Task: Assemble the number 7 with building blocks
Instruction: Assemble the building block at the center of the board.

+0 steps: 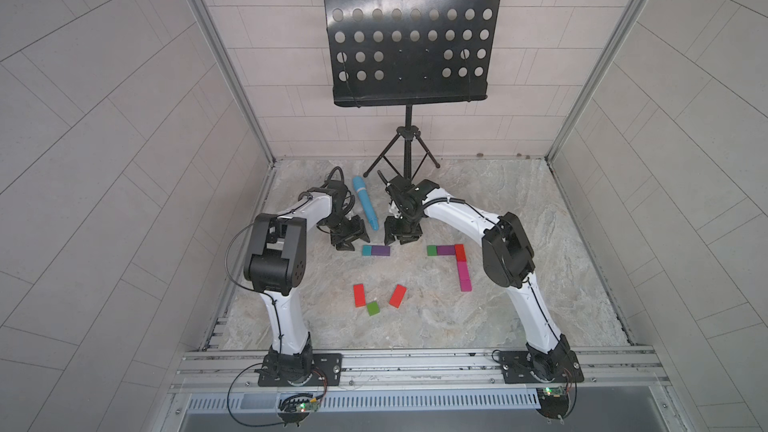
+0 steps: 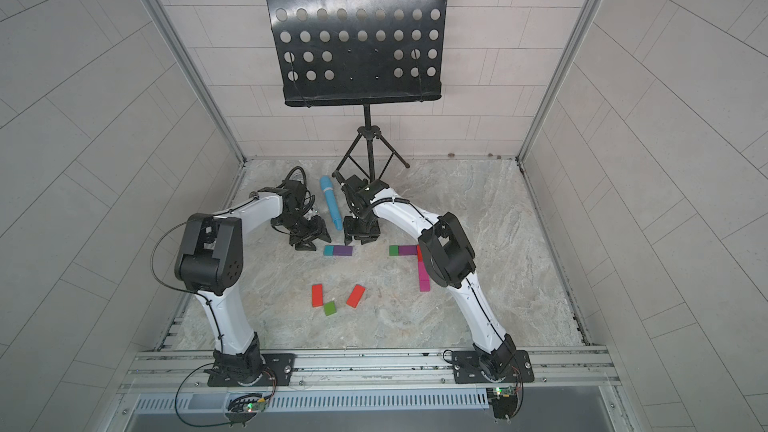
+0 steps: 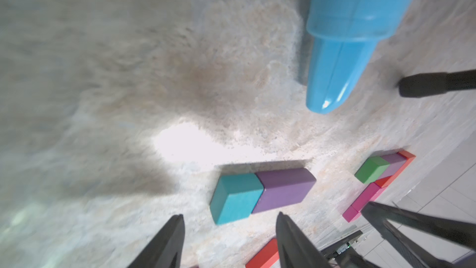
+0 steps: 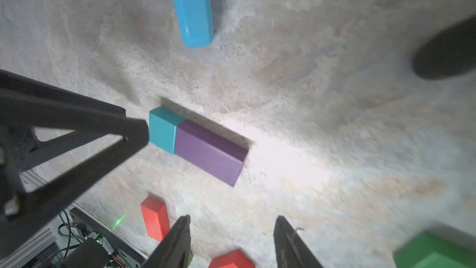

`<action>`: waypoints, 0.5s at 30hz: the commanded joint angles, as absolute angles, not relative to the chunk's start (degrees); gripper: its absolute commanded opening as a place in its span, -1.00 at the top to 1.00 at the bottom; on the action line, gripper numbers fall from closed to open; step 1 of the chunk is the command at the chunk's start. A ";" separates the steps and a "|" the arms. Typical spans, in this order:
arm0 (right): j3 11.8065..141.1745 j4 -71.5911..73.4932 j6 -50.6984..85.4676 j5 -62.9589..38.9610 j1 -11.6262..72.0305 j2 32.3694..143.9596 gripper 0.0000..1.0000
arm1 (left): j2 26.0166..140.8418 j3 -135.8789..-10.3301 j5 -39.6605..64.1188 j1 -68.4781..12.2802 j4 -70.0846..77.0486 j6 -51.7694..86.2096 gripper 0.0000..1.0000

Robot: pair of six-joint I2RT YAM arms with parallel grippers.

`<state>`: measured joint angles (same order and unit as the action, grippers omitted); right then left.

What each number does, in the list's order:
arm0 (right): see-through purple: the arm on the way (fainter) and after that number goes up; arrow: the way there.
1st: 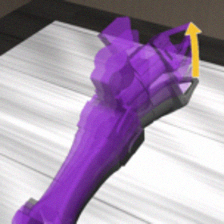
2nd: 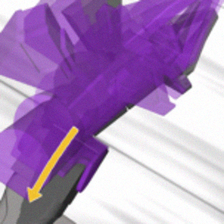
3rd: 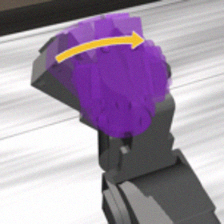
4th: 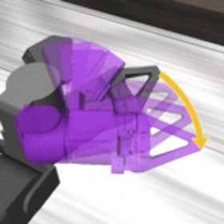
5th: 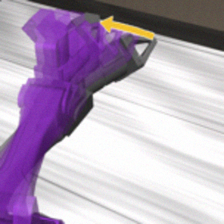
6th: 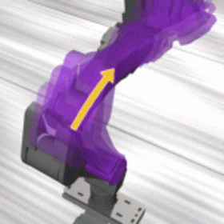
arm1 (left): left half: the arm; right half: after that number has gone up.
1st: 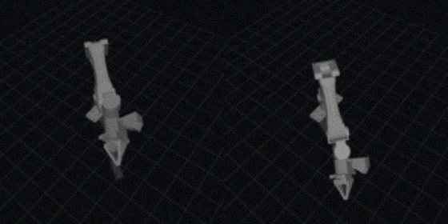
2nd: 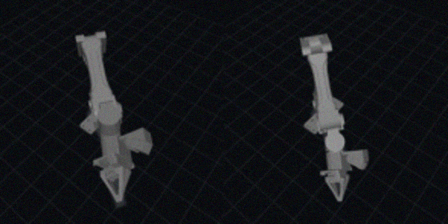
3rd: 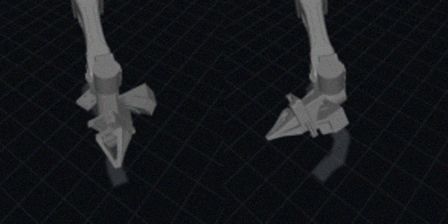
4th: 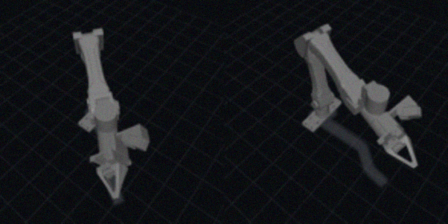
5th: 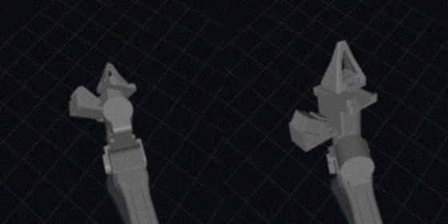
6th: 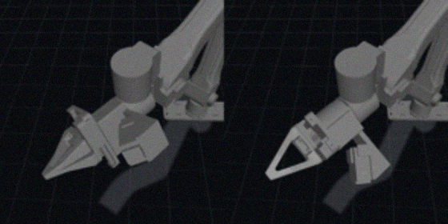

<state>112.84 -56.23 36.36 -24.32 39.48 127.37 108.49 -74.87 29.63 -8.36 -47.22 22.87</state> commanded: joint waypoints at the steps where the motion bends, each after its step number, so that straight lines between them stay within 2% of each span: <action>1: 106.45 -60.85 39.72 -18.85 42.20 120.60 -0.12 | 103.10 -72.67 23.53 -7.95 -50.63 19.28 -0.32; 7: 90.01 -56.90 47.71 -17.76 48.02 113.43 -0.16 | 95.40 -63.48 19.28 -7.93 -47.96 20.63 -0.36; 15: 88.69 -54.43 51.75 -18.27 53.18 114.84 -0.22 | 90.87 -57.39 20.03 -8.01 -47.44 21.17 -0.40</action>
